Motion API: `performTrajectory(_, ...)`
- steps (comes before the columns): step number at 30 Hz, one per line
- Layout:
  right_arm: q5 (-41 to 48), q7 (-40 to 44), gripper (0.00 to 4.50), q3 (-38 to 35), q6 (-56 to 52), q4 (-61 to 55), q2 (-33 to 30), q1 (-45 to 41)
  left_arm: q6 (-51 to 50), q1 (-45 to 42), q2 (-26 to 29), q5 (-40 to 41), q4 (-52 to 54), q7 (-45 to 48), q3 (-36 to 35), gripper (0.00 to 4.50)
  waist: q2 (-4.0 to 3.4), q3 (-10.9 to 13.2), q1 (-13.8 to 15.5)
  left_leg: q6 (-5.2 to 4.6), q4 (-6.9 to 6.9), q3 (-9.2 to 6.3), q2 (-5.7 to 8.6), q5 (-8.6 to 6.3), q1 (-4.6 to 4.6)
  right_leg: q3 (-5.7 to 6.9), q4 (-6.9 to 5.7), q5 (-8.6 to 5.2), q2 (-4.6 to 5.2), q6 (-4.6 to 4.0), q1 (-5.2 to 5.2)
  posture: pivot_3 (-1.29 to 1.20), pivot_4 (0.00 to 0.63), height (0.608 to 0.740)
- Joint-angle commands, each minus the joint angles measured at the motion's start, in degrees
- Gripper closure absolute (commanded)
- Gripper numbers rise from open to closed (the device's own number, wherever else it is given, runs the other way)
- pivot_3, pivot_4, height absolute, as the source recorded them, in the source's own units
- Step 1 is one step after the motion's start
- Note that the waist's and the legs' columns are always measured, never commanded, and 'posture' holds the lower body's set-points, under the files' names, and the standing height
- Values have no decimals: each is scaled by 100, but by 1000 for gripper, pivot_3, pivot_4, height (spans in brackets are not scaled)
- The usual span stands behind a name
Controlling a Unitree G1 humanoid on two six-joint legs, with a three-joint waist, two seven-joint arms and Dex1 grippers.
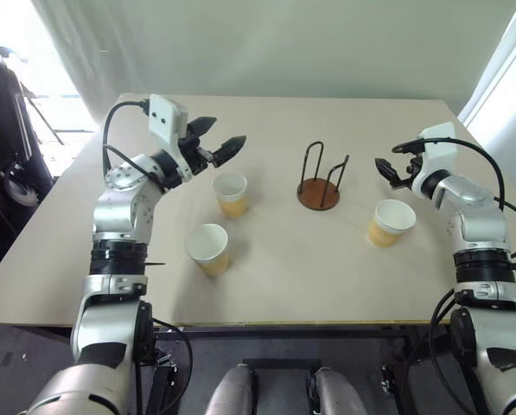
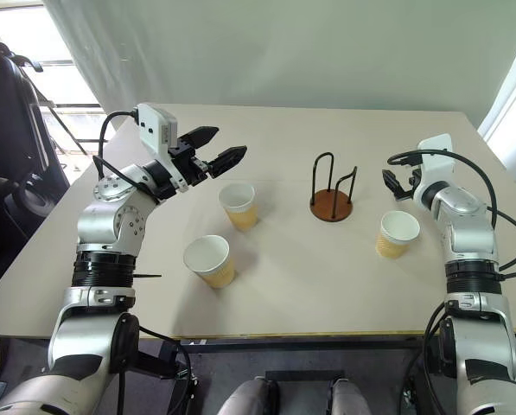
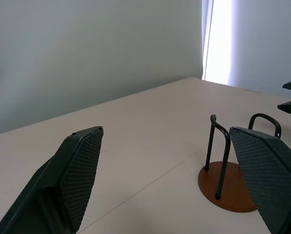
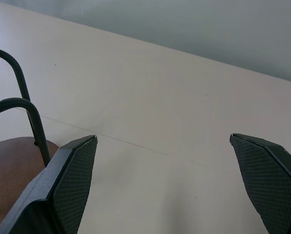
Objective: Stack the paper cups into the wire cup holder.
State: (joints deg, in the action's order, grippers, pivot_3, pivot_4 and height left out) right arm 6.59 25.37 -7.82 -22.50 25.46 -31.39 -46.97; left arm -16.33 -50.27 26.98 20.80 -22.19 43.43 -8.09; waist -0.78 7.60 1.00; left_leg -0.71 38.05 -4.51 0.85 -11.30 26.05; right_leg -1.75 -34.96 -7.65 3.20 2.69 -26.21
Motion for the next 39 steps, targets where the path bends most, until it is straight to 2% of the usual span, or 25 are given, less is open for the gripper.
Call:
performTrajectory(1, 0, -44, 22, -76, 157, -186, -64, -60, 63, -75, 30, 44, 214, 5, -73, 45, 0, 0, 0, 0, 0, 0, 0, 0, 0, 0, 0, 0, 0, 0, 0, 0, 150, 740)
performTrajectory(39, -68, 66, 22, -44, 72, -234, -98, -23, 65, -60, 20, 61, 222, -31, -102, 45, 0, 0, 0, 0, 0, 0, 0, 0, 0, 0, 0, 0, 0, 0, 0, 0, 150, 740)
